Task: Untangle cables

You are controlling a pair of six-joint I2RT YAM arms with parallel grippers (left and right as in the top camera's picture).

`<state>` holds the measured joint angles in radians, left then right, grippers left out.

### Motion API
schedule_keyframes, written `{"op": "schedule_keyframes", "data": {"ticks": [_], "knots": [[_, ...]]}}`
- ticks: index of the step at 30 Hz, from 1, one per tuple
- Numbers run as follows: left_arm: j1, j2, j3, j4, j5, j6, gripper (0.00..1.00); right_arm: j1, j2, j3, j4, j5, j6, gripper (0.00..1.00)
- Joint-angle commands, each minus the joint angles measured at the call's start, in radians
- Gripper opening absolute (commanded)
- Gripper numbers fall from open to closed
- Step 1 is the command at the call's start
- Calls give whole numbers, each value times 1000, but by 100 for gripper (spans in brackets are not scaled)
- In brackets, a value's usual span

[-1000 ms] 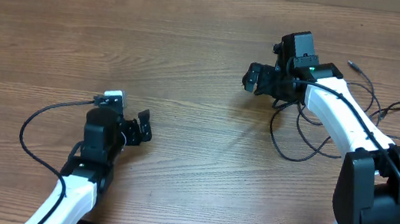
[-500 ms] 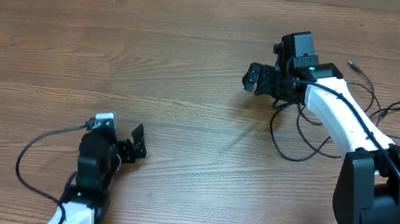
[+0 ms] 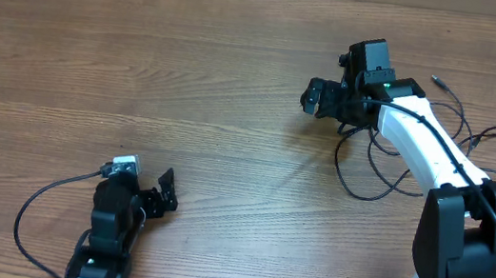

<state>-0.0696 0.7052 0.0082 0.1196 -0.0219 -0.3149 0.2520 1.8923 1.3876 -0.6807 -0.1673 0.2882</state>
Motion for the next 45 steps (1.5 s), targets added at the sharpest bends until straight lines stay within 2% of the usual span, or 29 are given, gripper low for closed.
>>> {"op": "schedule_keyframes", "data": {"ticks": [1, 3, 4, 10, 21, 28, 45], "knots": [[4, -159, -4, -115, -43, -6, 99, 3, -18, 3, 7, 10, 7, 100], [4, -254, -4, -200, -56, -2, 100, 3, -18, 3, 6, 10, 7, 100], [4, -294, -4, -191, -53, 32, 100, 3, -18, 3, 7, 10, 7, 100], [4, -448, -4, -194, -44, 52, 100, 3, -18, 3, 7, 10, 7, 100], [4, -689, -3, -198, -30, 304, 100, 3, -18, 3, 7, 10, 7, 100], [4, -702, -3, -197, -41, 386, 100, 3, -18, 3, 7, 10, 7, 100], [4, -701, -3, -193, -34, 386, 100, 3, -18, 3, 7, 10, 7, 100]]}}
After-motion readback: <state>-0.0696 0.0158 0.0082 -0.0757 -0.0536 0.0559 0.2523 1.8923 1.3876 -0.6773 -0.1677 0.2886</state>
